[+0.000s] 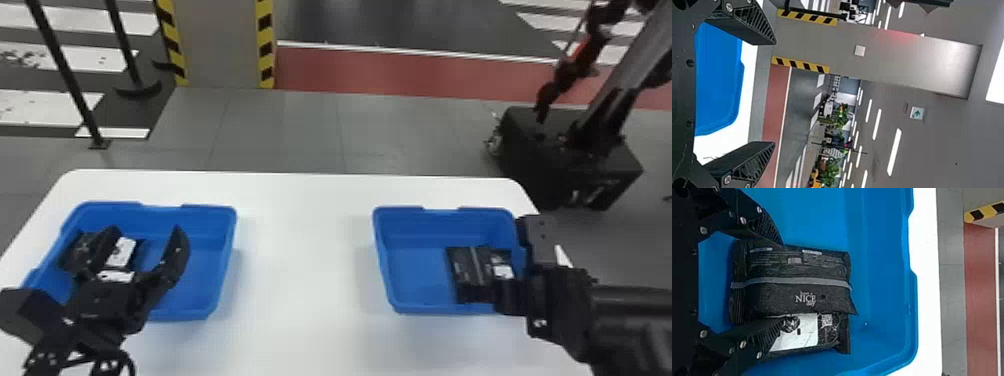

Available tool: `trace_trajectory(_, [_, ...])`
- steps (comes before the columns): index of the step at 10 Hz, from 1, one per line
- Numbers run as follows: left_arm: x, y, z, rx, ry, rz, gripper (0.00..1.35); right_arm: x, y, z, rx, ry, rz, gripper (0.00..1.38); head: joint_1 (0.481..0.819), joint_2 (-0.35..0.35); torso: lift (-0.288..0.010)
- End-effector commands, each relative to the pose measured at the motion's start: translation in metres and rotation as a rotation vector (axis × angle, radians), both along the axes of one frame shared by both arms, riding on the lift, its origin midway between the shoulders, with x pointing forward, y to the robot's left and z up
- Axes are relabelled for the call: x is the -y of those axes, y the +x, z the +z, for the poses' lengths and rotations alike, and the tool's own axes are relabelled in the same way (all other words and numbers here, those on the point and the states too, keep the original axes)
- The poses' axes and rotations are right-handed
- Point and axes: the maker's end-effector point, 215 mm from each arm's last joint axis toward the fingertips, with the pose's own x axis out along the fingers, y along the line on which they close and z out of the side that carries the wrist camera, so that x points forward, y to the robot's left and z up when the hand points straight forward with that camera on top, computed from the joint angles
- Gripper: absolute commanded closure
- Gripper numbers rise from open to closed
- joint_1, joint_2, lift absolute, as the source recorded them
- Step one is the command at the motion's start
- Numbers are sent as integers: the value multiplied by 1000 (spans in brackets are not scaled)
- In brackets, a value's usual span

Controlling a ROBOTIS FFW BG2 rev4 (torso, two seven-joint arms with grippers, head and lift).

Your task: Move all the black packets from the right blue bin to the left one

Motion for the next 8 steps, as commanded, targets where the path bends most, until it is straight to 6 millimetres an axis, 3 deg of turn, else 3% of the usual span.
trace_trajectory(1, [0, 0, 0, 0, -4, 1, 117, -4, 3, 0, -5, -2, 9, 953, 695, -110, -110])
trace_trajectory(2, [0, -1, -1, -2, -5, 1, 117, -5, 7, 6, 27, -3, 18, 1196, 695, -108, -110])
trace_trajectory(3, [0, -1, -1, -2, -8, 2, 117, -10, 13, 12, 64, 4, 24, 1286, 695, -104, -110])
trace_trajectory(5, [0, -1, -1, -2, -8, 2, 117, -20, 25, 28, 191, 17, 57, 1286, 695, -95, -110])
trace_trajectory(7, [0, -1, -2, -4, -9, 2, 117, -35, 54, 50, 436, 81, 97, 1286, 695, -81, -110])
trace_trajectory(8, [0, -1, -1, -3, -18, 2, 117, -44, 54, 55, 473, 120, 132, 1286, 695, -68, -110])
